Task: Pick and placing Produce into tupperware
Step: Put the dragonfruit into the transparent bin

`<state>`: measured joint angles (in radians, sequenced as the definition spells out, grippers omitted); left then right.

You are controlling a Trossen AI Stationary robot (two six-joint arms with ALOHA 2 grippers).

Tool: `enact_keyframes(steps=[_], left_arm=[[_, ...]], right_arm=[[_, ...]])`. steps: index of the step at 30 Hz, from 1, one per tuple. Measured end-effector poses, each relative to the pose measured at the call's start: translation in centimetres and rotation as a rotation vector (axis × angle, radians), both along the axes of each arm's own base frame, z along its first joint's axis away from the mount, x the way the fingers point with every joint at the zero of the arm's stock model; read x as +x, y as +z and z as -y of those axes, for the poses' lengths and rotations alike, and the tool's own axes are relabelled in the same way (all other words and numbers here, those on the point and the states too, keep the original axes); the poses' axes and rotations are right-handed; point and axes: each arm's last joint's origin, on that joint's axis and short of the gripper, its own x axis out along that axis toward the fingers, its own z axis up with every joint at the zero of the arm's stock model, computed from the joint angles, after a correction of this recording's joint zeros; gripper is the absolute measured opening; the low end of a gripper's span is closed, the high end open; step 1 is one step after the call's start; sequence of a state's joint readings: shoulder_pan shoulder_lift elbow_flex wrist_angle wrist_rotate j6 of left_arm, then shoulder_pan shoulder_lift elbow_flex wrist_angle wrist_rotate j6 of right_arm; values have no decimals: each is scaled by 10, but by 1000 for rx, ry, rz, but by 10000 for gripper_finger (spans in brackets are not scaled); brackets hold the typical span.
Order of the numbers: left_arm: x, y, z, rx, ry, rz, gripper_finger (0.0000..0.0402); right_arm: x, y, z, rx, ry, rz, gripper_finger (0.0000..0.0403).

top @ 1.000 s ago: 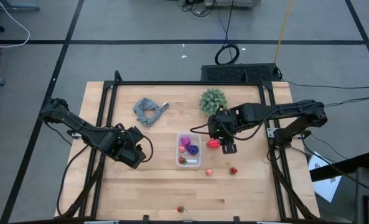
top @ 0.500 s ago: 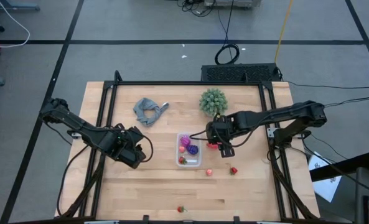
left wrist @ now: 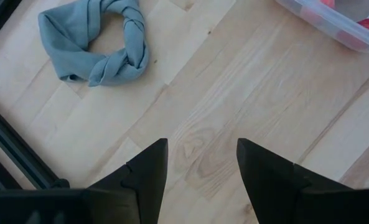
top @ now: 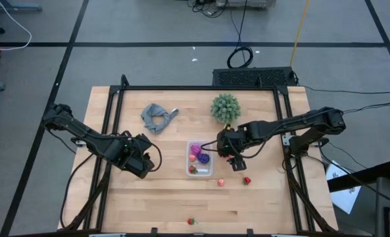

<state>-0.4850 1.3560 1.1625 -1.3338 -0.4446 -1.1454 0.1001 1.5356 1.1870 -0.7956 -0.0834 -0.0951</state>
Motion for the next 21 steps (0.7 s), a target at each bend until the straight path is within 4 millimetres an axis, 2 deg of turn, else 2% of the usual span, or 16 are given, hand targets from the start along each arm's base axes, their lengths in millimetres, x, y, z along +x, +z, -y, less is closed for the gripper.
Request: enact_keyframes(steps=[14, 21], left_arm=[[0, 0, 0, -1, 1, 0, 198], [0, 0, 0, -1, 2, 1, 198]], right_arm=[[2, -5, 0, -7, 28, 33, 243], [4, -5, 0, 44, -106, 39, 243]])
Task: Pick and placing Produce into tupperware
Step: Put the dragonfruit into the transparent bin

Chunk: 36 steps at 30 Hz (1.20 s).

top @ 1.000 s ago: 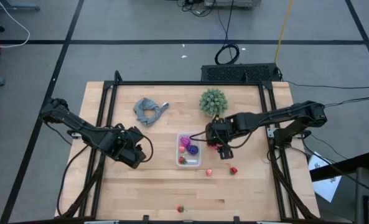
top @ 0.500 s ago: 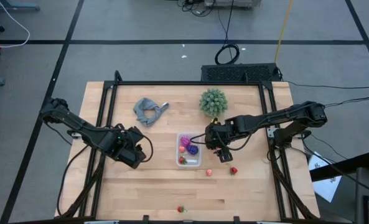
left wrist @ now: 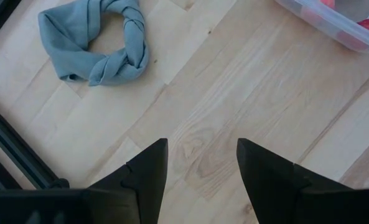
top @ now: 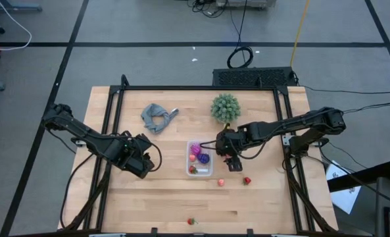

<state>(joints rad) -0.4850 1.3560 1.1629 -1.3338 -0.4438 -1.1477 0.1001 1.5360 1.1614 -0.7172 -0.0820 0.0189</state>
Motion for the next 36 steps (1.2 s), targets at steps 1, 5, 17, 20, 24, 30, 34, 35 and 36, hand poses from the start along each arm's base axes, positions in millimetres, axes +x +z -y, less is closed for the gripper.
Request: enact_keyframes(steps=[1, 5, 17, 20, 24, 30, 34, 35, 36], left_arm=[[0, 0, 0, 0, 0, 0, 198], [0, 0, 0, 0, 0, 0, 198], [0, 0, 0, -1, 3, 1, 198], [0, 0, 0, -1, 3, 1, 198], [0, 0, 0, -1, 3, 1, 198], [0, 0, 0, -1, 3, 1, 198], [0, 0, 0, -1, 3, 1, 198], [0, 0, 0, -1, 3, 1, 198], [0, 0, 0, -1, 2, 2, 198]], right_arm=[[0, 0, 0, 11, -29, 1, 243], [1, 0, 3, 52, -137, -9, 243], [-2, -1, 6, 71, -213, -56, 243], [-4, -2, 7, 67, -209, -70, 243], [-4, -2, 6, 62, -188, -68, 243], [-4, -2, 6, 61, -185, -67, 243], [-4, -2, 6, 60, -185, -72, 243], [-4, -2, 6, 60, -186, -74, 243], [-4, -2, 6, 60, -186, -74, 243]])
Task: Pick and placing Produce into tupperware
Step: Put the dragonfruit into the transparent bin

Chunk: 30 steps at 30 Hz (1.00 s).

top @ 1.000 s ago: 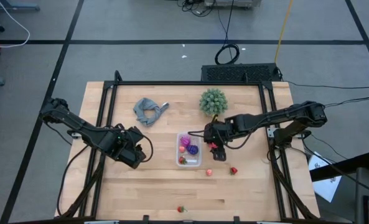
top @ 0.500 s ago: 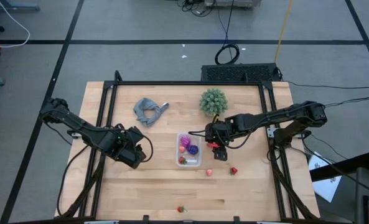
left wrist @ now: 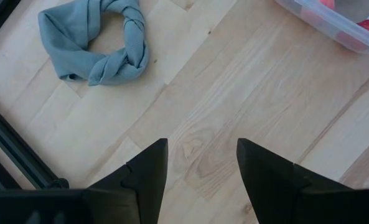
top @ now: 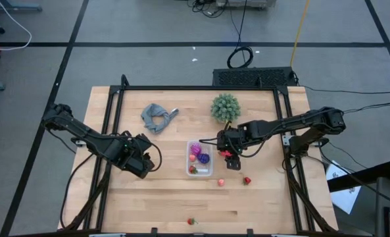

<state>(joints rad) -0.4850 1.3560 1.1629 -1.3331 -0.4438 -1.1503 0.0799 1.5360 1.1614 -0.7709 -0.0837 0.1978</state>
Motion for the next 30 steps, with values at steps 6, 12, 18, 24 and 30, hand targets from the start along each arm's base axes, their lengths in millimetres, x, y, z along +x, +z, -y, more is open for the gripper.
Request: enact_keyframes(steps=[6, 12, 18, 24, 30], left_arm=[[0, 0, 0, 0, 0, 0, 198], [0, 0, 0, 0, 0, 0, 198], [0, 0, 0, 0, -1, -1, 198], [0, 0, 0, 0, -1, -1, 198], [0, 0, 0, -1, -1, 3, 198]], right_arm=[[0, 0, 0, 8, -24, -7, 243], [0, 0, 0, 9, -27, -6, 243], [0, 0, 0, 16, -44, -8, 243], [1, 0, 0, 6, -14, 6, 243], [9, -16, -1, -6, 11, -36, 243]])
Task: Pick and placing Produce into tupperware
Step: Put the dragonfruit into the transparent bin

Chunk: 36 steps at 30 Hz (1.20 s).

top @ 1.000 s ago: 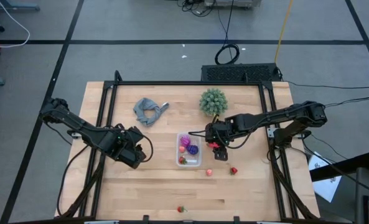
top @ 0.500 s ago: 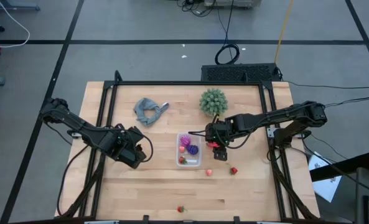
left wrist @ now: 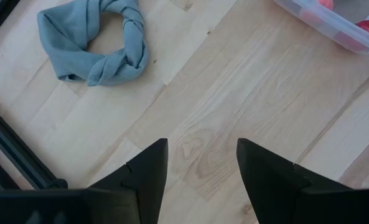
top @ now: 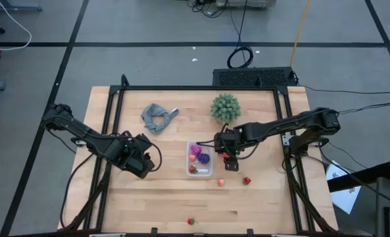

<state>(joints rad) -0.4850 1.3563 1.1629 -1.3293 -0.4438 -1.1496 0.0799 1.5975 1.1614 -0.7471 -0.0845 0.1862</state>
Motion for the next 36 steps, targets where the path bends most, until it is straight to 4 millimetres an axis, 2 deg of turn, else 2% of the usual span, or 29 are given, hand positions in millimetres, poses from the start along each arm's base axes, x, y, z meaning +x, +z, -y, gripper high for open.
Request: enact_keyframes(steps=[10, 26, 36], left_arm=[[0, 0, 0, -18, 0, -9, 198], [0, 0, 0, -18, -1, -9, 198], [0, 0, 0, -18, -1, -9, 198]], right_arm=[[7, -25, 0, -29, 72, -86, 243], [2, -15, 5, -40, 81, -77, 243], [2, -16, 19, -44, 53, -89, 243]])
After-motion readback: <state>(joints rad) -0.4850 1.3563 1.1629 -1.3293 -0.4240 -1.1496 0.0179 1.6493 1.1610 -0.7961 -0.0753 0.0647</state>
